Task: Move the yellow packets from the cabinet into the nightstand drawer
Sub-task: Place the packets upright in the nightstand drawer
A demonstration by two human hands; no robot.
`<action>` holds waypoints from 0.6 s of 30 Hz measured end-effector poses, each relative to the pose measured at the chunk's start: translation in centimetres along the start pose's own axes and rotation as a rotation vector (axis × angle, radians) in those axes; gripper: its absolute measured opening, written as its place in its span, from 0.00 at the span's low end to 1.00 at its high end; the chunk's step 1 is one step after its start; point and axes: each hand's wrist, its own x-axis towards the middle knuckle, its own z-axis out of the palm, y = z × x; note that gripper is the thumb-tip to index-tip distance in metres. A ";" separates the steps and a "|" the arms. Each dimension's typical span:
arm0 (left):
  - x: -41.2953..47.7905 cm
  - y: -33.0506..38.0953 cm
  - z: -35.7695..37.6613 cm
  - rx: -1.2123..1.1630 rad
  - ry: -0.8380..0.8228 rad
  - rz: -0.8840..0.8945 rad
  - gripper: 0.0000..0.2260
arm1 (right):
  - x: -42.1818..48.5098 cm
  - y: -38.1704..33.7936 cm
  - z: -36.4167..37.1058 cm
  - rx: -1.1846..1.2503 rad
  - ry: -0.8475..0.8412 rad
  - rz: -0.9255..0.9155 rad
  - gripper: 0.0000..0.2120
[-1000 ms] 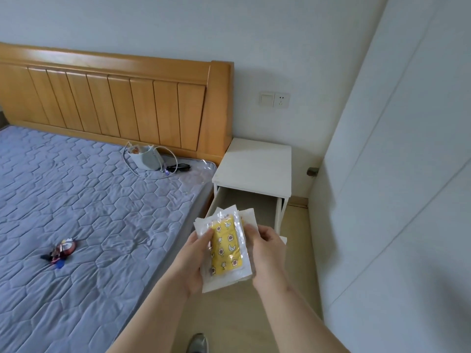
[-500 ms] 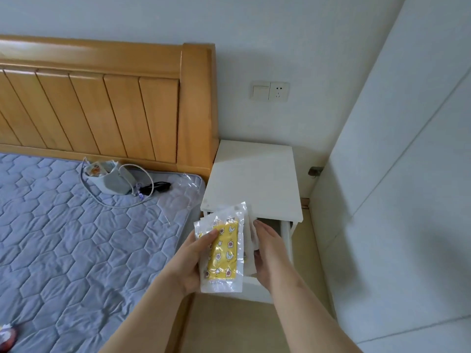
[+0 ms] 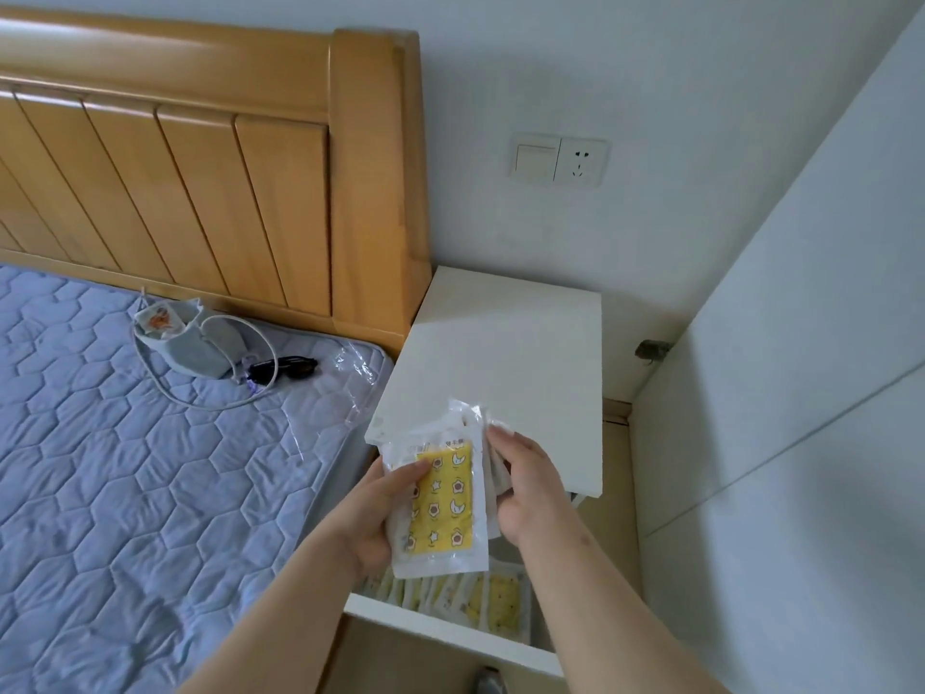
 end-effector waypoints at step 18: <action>5.0 5.4 -2.0 -0.028 0.061 0.044 0.16 | 4.3 -3.9 -0.4 0.060 0.304 -0.211 0.05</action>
